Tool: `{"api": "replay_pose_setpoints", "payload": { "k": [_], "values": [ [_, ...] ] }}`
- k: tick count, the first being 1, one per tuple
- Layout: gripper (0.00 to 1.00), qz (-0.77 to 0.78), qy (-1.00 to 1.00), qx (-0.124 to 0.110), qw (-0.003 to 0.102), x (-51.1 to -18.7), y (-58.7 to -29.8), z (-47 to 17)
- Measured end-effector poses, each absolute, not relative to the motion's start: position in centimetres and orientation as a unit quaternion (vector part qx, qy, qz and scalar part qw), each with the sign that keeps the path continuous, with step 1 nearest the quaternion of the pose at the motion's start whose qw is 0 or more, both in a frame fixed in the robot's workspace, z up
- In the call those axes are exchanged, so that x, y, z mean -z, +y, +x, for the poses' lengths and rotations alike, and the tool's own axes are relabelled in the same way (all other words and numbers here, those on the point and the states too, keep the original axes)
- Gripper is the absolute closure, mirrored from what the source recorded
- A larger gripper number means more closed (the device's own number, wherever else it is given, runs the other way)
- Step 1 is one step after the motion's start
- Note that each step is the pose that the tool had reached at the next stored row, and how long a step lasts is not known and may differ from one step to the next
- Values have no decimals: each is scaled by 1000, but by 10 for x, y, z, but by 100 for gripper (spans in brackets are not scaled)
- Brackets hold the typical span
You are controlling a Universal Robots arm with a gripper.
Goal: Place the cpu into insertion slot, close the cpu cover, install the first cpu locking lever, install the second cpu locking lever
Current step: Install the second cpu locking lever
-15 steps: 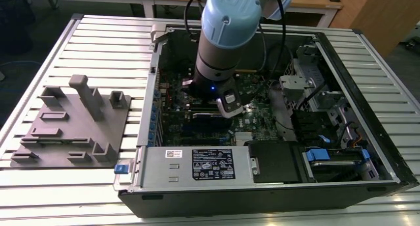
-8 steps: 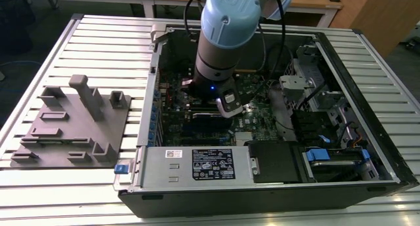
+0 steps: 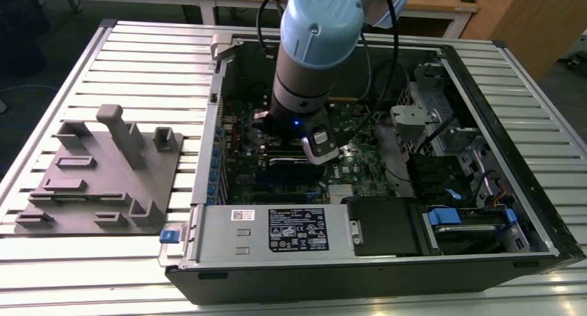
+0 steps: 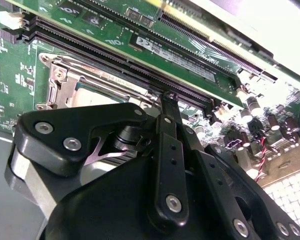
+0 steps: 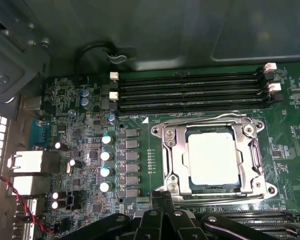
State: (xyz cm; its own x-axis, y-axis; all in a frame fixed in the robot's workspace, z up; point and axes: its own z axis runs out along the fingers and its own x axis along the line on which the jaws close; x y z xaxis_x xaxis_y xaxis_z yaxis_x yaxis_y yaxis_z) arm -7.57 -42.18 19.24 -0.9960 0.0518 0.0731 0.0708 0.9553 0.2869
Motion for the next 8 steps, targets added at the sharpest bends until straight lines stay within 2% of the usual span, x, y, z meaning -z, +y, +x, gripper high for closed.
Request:
{"api": "replay_pose_setpoints", "payload": {
  "k": [8],
  "values": [
    [89, -31, -988, 149, 32, -192, -421, -76]
  ]
}}
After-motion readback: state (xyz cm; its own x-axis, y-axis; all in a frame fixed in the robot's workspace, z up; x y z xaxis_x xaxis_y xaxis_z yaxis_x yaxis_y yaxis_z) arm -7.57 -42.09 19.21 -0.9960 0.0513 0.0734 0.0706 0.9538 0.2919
